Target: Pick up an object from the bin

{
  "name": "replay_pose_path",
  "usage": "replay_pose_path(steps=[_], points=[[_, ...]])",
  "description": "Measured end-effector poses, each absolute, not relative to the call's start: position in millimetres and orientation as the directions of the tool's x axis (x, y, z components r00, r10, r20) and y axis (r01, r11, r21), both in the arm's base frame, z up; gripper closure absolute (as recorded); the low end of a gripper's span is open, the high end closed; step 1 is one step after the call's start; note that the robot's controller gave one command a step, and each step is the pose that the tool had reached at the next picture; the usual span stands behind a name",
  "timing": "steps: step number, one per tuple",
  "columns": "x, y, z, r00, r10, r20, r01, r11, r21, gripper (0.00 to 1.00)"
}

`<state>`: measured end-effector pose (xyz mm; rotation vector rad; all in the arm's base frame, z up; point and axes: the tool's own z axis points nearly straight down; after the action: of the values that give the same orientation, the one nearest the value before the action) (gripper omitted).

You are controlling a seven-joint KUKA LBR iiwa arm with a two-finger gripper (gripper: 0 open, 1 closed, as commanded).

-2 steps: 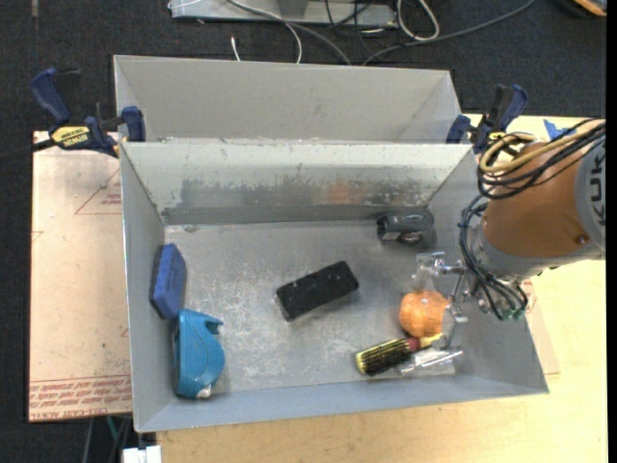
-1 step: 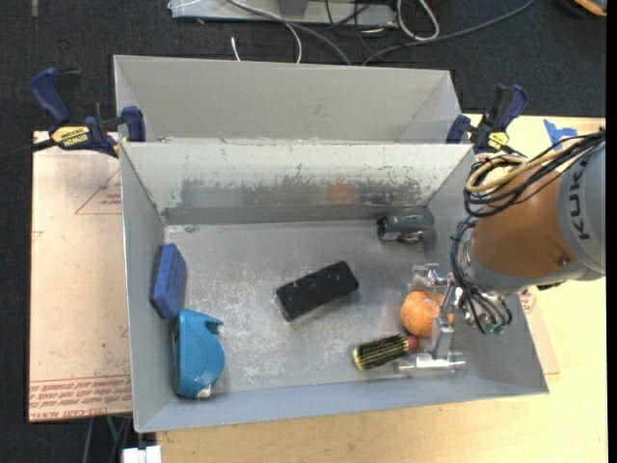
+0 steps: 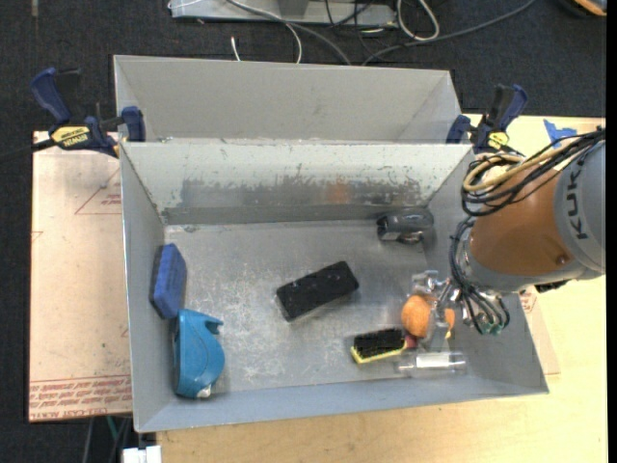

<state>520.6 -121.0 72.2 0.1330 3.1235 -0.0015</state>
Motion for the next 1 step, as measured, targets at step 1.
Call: replay_pose_path(steps=[1], points=[[520.7, -120.9, 72.3, -0.996, 0.085, -0.016, 0.085, 0.996, -0.001, 1.00]])
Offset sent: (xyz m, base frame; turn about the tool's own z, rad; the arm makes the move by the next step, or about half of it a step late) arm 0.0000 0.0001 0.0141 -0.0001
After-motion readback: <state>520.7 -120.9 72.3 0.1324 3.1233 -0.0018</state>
